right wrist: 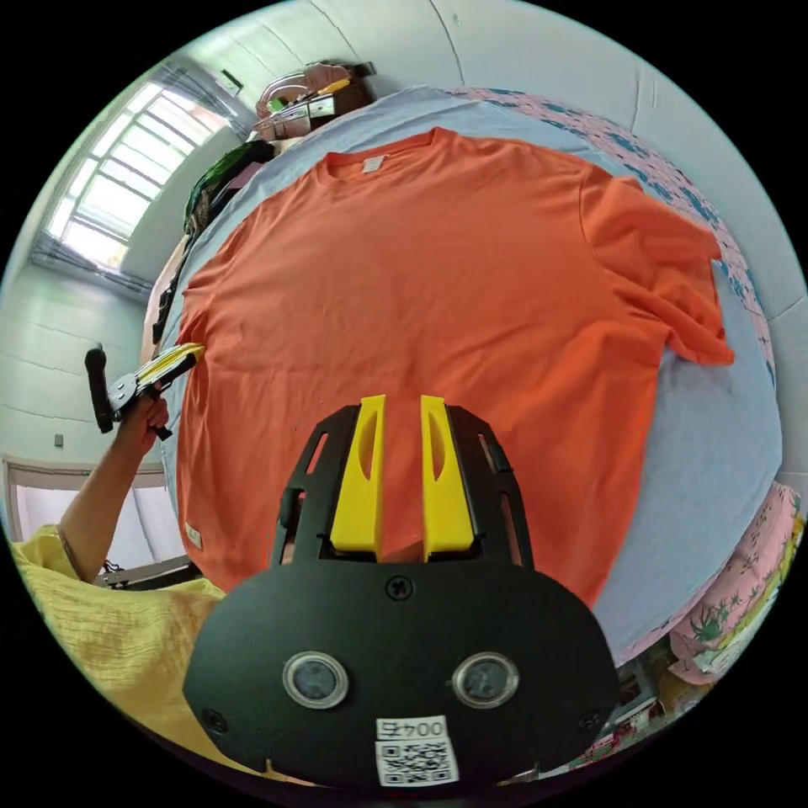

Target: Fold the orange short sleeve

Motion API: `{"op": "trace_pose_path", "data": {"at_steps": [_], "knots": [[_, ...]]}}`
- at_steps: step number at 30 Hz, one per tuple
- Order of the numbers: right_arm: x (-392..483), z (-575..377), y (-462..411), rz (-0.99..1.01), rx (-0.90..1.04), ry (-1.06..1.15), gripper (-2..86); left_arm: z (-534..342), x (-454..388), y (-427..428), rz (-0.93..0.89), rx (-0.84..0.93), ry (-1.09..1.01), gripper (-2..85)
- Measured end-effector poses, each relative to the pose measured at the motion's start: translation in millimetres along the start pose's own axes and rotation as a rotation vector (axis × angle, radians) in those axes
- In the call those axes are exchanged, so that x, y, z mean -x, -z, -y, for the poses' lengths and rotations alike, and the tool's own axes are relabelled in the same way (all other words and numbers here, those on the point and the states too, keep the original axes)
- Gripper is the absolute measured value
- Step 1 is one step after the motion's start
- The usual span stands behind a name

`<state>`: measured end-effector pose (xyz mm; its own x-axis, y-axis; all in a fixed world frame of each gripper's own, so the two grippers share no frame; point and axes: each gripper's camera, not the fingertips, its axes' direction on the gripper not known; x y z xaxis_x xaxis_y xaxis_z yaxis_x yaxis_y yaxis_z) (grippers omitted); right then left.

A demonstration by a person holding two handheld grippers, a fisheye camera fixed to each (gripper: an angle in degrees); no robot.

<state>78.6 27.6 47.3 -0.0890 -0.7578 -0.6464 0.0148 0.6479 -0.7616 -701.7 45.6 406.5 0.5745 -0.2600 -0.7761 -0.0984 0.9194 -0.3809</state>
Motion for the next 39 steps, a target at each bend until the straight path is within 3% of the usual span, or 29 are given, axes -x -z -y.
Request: {"op": "trace_pose_path", "data": {"at_steps": [7,16,22,27,31,36,39], "knots": [[-21,-58,78,0.014,-0.135,-0.085,5.6,-2,-44,57,-0.028,-0.104,-0.058,2.5],[-65,-191,118,-0.057,-0.017,-0.255,5.8,-104,-126,33,-0.171,0.103,-0.12,2.4],[-60,-256,116,0.017,0.048,-0.335,7.0,-126,-164,8,-0.177,0.175,-0.208,2.2],[-44,-259,112,0.119,0.028,-0.377,3.5,-124,-170,-5,-0.181,0.175,-0.242,1.9],[-9,-249,126,-0.124,0.041,-0.249,0.3,-123,-176,-13,-0.17,0.176,-0.267,1.7],[-23,-255,105,-0.016,0.111,-0.414,1.4,-128,-183,-21,-0.153,0.149,-0.298,1.7],[-3,-246,124,-0.163,0.108,-0.387,3.3,-128,-187,-27,-0.147,0.153,-0.307,1.7]]}}
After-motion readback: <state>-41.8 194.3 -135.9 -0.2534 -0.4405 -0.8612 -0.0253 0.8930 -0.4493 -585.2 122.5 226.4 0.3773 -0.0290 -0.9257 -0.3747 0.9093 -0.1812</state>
